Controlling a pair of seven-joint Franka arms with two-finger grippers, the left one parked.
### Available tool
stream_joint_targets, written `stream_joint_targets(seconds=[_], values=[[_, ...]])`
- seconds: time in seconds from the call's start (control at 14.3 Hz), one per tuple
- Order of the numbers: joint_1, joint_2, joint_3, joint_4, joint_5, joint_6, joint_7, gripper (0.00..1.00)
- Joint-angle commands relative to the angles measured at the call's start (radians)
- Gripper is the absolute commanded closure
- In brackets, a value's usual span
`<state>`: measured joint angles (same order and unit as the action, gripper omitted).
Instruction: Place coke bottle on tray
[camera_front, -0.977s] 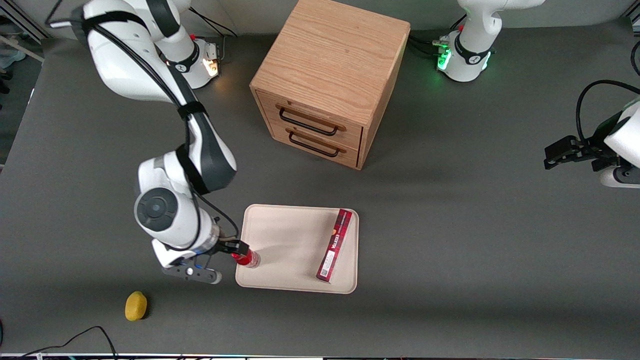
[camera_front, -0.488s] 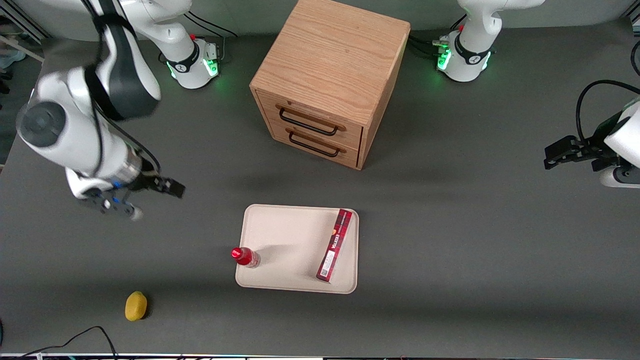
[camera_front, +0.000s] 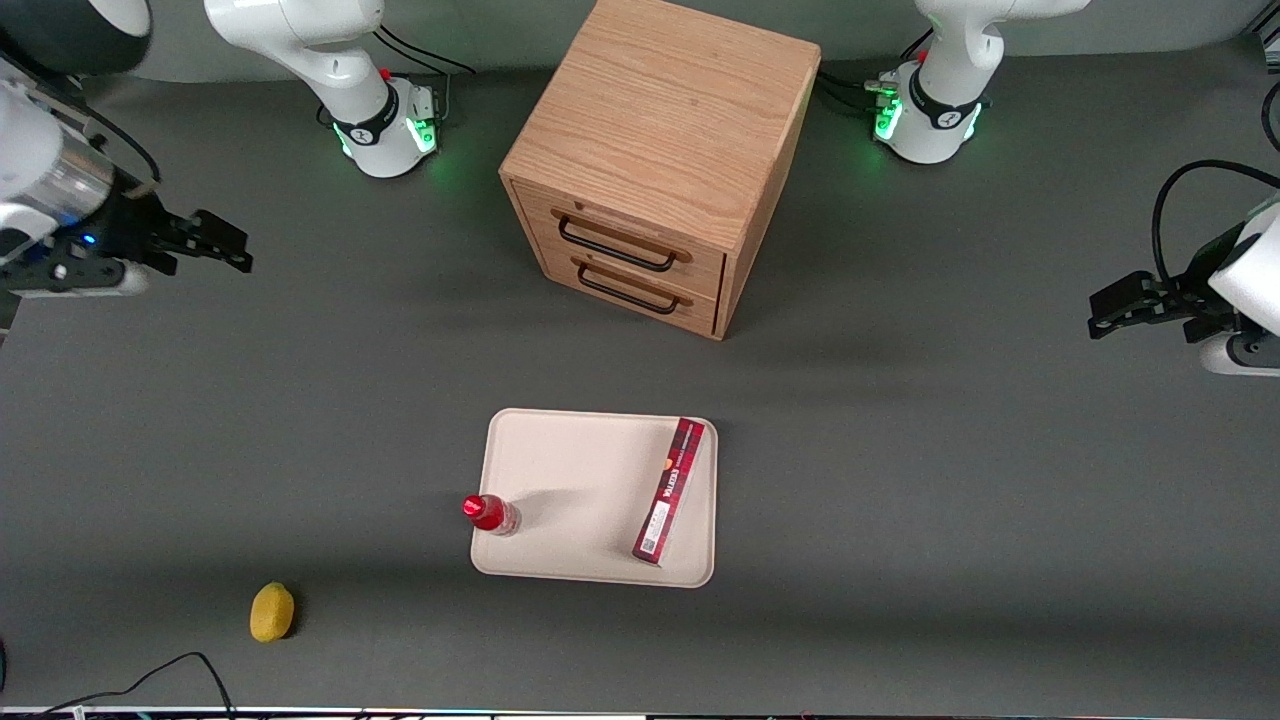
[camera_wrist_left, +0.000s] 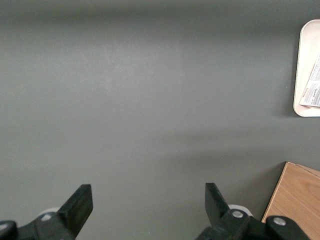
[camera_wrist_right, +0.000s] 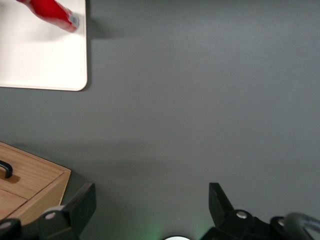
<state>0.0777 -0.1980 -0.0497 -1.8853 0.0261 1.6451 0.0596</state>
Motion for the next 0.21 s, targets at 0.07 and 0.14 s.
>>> stream_joint_targets(seconds=[0.07, 0.14], values=[[-0.047, 0.006, -0.001, 0.066, 0.050, -0.025, -0.011, 0.00], [-0.049, 0.014, -0.001, 0.078, 0.052, -0.039, -0.010, 0.00]])
